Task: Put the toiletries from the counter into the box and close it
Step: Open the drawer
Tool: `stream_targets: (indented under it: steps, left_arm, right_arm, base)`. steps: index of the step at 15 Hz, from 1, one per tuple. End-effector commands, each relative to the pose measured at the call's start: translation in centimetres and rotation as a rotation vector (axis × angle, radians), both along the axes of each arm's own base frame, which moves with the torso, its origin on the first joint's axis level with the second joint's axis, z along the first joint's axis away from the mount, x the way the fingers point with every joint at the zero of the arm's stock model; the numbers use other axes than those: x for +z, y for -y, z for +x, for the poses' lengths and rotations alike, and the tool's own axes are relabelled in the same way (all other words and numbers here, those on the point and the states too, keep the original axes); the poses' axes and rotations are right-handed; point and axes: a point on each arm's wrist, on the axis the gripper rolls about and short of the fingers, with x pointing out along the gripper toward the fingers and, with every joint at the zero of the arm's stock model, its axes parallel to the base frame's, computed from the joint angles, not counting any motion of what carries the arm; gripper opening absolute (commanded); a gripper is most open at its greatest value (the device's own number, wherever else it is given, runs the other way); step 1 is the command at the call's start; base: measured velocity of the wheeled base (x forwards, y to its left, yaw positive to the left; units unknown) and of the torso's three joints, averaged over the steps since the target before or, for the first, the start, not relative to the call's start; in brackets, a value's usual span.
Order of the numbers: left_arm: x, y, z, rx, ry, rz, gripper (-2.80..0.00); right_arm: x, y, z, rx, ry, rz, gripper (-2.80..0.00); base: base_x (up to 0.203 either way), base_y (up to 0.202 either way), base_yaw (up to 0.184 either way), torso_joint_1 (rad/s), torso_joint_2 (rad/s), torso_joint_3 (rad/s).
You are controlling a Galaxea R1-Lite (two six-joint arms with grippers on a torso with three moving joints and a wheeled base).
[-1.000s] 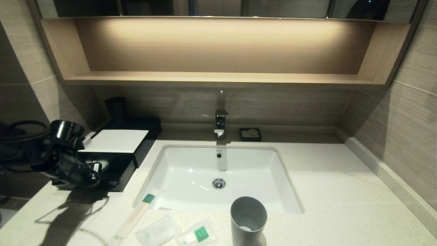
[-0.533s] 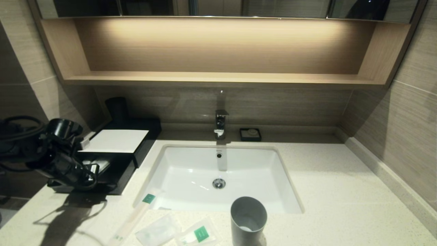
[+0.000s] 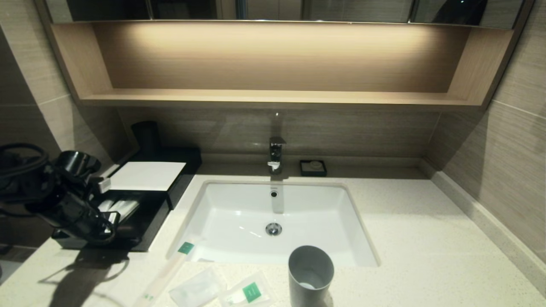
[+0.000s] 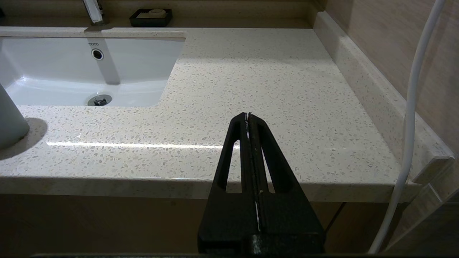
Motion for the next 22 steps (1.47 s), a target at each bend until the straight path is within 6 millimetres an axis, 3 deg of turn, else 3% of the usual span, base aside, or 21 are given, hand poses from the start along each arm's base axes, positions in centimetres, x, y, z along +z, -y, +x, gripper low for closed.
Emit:
stream_targets:
  steps: [1, 13, 22]
  left_arm:
    - [0.6, 0.1, -0.5, 0.0, 0.0, -0.001, -2.8]
    - [1.8, 0.4, -2.2, -0.002, -0.043, -0.007, -2.8]
    - [7.9, 0.8, -3.4, 0.017, 0.198, 0.004, -2.8]
  right_arm:
    - [0.0, 0.0, 0.0, 0.001, 0.001, 0.0, -2.8]
    - [0.0, 0.0, 0.0, 0.001, -0.001, 0.0, -2.8]
    - [0.0, 0.0, 0.0, 0.001, 0.0, 0.0, -2.8]
  base:
    - [0.0, 0.0, 0.0, 0.0, 0.0, 0.0]
    - [0.0, 0.0, 0.0, 0.0, 0.0, 0.0]
    - [0.0, 0.0, 0.0, 0.0, 0.0, 0.0]
